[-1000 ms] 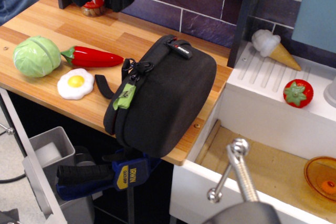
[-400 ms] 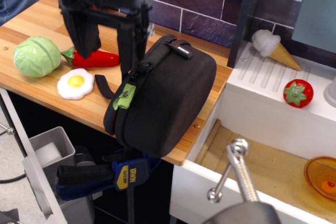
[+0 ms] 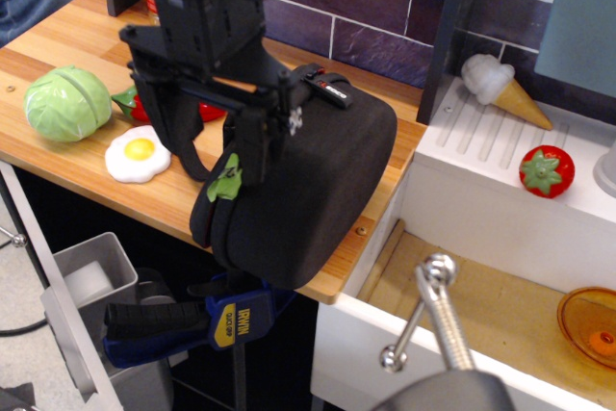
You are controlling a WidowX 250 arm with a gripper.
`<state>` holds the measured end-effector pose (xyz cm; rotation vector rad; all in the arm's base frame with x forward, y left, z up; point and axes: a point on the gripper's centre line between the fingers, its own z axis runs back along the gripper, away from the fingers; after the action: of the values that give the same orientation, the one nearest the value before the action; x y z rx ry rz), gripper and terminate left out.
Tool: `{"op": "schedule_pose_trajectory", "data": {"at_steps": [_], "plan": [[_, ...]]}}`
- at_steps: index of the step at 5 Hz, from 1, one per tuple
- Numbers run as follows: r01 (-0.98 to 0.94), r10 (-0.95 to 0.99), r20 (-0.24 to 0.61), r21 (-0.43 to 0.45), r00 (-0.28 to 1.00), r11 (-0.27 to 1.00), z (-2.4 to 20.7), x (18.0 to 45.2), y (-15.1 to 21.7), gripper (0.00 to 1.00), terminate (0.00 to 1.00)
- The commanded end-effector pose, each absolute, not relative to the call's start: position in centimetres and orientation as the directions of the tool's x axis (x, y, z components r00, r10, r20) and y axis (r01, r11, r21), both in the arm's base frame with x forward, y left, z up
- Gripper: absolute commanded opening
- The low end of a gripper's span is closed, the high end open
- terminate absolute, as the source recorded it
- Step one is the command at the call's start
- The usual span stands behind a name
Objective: Zip zipper bag
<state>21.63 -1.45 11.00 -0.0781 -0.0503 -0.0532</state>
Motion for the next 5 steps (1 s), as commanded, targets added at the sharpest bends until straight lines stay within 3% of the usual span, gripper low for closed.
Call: {"op": "schedule_pose_trajectory", "data": {"at_steps": [1,2,4,5], "plan": [[0.048,-0.043,0.079,-0.054,0.996,0.997,9.8,21.5,-2.0,1.00,0.00],[0.022,-0.017,0.085,-0.055,0.996,0.998,9.4,21.7,-1.8,0.00,0.00],[0.040,-0.036,0.057,-0.075,0.998,0.996,9.4,21.6,-1.9,0.00,0.00],[0.128,-0.128,0.015,-0.035,0.992,0.991,11.5,20.1,-1.0,0.00,0.00]]}}
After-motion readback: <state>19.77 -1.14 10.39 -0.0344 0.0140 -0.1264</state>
